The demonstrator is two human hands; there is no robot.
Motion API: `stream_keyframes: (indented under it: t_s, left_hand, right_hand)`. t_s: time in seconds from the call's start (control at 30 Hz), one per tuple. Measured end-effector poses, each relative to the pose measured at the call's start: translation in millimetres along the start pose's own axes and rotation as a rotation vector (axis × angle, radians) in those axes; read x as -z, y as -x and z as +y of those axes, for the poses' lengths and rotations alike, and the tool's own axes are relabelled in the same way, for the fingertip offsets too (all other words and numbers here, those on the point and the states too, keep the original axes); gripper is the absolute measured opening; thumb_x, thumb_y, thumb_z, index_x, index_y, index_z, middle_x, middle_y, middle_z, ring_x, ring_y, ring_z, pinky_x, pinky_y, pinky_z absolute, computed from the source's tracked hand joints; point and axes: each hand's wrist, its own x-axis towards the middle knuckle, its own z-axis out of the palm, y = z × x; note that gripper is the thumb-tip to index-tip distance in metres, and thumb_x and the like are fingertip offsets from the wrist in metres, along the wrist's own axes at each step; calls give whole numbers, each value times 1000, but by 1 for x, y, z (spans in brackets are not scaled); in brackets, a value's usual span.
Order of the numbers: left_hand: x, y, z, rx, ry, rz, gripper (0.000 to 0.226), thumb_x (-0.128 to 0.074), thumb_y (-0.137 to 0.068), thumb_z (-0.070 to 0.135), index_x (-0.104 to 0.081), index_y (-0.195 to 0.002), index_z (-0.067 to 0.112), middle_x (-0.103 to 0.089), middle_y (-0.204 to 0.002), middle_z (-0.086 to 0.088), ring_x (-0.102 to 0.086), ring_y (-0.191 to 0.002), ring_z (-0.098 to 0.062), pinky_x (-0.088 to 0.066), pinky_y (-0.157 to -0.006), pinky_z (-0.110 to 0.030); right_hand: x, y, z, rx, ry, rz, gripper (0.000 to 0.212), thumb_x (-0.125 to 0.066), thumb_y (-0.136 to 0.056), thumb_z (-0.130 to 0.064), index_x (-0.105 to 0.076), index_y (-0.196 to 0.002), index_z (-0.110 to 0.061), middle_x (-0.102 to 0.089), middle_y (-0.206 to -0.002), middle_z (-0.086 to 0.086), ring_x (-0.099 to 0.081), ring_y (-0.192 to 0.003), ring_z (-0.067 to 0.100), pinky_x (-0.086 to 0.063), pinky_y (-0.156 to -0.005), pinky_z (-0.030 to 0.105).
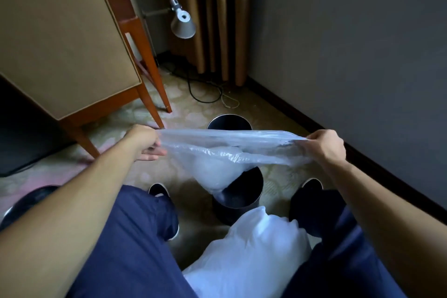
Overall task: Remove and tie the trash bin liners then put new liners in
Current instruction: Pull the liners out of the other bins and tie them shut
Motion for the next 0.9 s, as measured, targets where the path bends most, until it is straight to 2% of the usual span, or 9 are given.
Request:
stream_keyframes:
  t_s: [0.1,0.2,0.27,0.4,0.5,0.6,0.67,0.8,0.9]
  left_hand:
    - [21,21,11,20,224,-227,32,-47,-97,-2,-60,-123,11,-70,-96,-13,-70,-77,-20,-57,-71,-35]
    - [37,38,23,-68,448,-500,40,-53,-90,5,-63,-129,12,-71,-88,-8,-67,-73,-16,-57,-69,-32]
    - [46,48,30,-138,590,-607,50,-57,-82,13,-61,-131,8,-72,-102,-8,-68,-85,-18,-58,-74,-31]
    - [64,61,35,-313,599,-709,67,-71,-67,2,-58,-132,2,-66,-132,-8,-65,-107,-21,-52,-86,-34]
    - [71,70,44,-380,279,-515,40,-57,-88,-9,-62,-126,4,-72,-122,-6,-67,-107,-22,-51,-87,-36]
    - [68,78,54,-445,-90,-189,15,-70,-92,18,-75,-104,10,-77,-91,-6,-68,-74,-17,-54,-66,-31]
    - [61,88,64,-516,-136,-60,24,-65,-95,34,-78,-88,15,-66,-77,-6,-56,-57,-15,-50,-55,-28]
    - [33,124,90,-649,-141,-190,43,-54,-99,48,-77,-76,19,-52,-64,0,-49,-55,-16,-49,-56,-30]
    - [13,150,107,-792,-213,-300,37,-49,-101,47,-72,-83,24,-51,-62,6,-50,-59,-10,-47,-58,-29]
  right_hand:
    - [20,11,-14,-73,-12,-104,23,-70,-68,-30,-72,-71,-7,-67,-71,6,-60,-65,27,-44,-63,29]
    - [32,21,-30,-110,-453,-375,20,-62,-81,-6,-73,-64,-8,-60,-62,6,-55,-47,19,-42,-52,26]
    - [41,29,-44,-119,-738,-516,20,-56,-93,-3,-72,-83,-11,-67,-67,4,-59,-46,12,-42,-41,19]
    - [68,42,-66,77,-1057,-777,47,-51,-87,-10,-66,-132,-11,-70,-116,8,-65,-95,20,-45,-82,31]
    - [88,50,-75,193,-1233,-906,58,-46,-79,-12,-58,-136,-13,-65,-123,7,-64,-103,20,-42,-93,35]
    - [105,72,-92,556,-945,-821,46,-66,-84,-4,-63,-129,-11,-70,-118,4,-65,-107,20,-45,-94,35]
    - [112,89,-108,746,-593,-678,41,-80,-78,-10,-68,-117,-16,-75,-105,-4,-70,-97,10,-53,-79,23]
    - [95,123,-146,1004,-44,-482,56,-92,-63,-42,-61,-109,-33,-63,-122,-13,-63,-111,4,-50,-92,17]
    - [61,135,-167,1041,179,-433,70,-86,-58,-69,-70,-110,-24,-72,-107,-6,-70,-94,11,-59,-82,34]
